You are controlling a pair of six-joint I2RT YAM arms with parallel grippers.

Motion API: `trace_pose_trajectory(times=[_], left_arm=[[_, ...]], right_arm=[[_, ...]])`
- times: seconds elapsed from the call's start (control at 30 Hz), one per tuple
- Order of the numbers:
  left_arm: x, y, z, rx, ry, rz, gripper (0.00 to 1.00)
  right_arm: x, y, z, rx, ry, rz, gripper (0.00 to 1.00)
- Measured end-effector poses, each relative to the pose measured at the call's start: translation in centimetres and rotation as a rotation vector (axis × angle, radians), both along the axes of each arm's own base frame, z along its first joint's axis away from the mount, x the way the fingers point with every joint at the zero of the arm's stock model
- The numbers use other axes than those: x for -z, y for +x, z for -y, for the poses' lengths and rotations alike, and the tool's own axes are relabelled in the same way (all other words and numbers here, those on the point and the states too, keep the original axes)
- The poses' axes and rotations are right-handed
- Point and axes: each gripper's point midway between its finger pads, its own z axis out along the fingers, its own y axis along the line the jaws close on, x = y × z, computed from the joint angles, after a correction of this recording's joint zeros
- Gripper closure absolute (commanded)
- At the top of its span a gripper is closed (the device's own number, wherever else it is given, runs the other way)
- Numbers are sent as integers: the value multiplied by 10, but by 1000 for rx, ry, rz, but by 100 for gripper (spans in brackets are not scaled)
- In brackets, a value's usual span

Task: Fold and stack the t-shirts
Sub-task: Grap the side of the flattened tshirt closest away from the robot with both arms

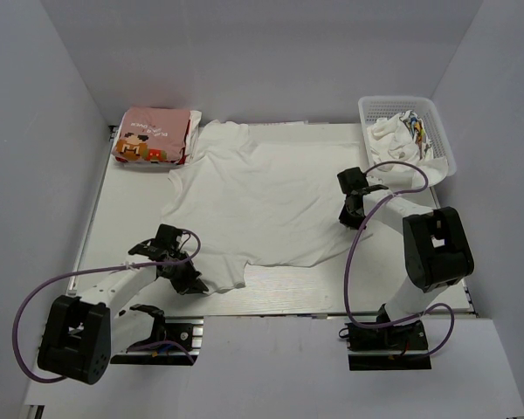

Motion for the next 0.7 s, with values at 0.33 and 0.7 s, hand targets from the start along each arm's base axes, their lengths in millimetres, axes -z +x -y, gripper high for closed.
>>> trace_pose_trajectory(times=[0.33, 0.7], left_arm=[[-5, -1, -7, -1, 31, 29, 100], [-28, 13, -3, 35, 15, 120, 100]], right_arm=[[-26, -17, 12, 33, -21, 33, 92], [-28, -84, 34, 58, -28, 21, 99]])
